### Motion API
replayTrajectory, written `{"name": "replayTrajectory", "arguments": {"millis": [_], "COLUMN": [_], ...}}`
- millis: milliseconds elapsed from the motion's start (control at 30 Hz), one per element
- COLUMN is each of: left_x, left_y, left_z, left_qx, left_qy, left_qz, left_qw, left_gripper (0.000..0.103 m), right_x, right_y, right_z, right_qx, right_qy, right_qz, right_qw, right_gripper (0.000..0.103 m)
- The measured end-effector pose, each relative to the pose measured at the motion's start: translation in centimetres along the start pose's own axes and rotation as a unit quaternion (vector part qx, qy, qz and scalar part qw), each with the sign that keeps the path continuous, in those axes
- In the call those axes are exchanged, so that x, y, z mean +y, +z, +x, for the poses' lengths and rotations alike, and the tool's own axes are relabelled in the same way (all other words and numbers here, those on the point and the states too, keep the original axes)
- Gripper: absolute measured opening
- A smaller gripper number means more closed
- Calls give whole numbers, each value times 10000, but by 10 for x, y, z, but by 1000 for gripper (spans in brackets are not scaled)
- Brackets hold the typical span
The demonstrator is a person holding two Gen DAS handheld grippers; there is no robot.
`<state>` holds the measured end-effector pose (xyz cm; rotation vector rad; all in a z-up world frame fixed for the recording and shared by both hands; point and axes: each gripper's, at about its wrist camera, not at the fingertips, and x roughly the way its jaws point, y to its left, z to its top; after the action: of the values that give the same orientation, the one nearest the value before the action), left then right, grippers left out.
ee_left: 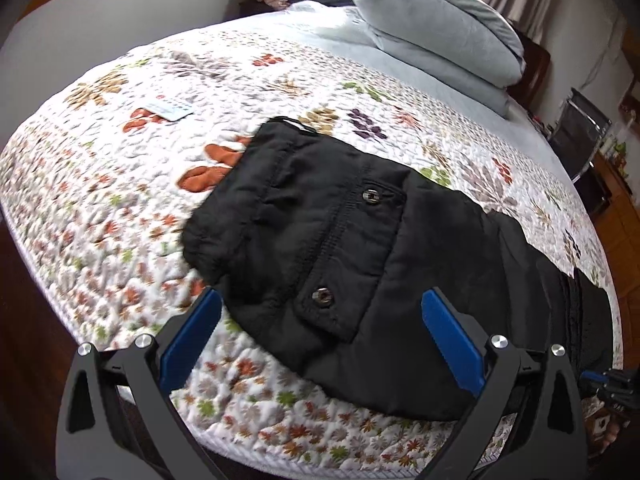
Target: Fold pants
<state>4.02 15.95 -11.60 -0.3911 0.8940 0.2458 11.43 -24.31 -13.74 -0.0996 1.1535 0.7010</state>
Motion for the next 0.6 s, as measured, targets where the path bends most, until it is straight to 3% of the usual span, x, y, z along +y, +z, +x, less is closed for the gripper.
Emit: {"name": "replayTrajectory", "arguments": {"millis": [100,200,300,367,467,500,600], "left_x": [12,33,59,76,90,91,86], "left_y": [-4,-8,-13,-18,-25,-27,-29], "left_z": [-9,-19,-22,-16,-2,1,6], "left_qx": [-41,-104,-123,-22,170,203,297], "left_qy": [98,155,-239,-895,-1800,-1952,-2128], "left_qz": [-177,-587,-1294,-1935,-2822,-2943,-3045], "left_qw": [9998,9981,9912,9770,9421,9354,9280], "left_gripper": [100,100,100,99,99,99,99], "right_x": [0,-2,-5,-7,-8,-8,-7], "right_y": [0,2,3,4,3,2,2], "right_z": [-6,-25,-44,-53,-58,-57,-54], "right_qx": [-73,-355,-642,-746,-777,-774,-734], "right_qy": [42,123,114,86,12,7,-14], "right_qz": [97,228,309,369,388,391,394], "right_qw": [9999,9990,9974,9965,9962,9962,9965], "right_gripper": [17,33,43,43,43,43,43]}}
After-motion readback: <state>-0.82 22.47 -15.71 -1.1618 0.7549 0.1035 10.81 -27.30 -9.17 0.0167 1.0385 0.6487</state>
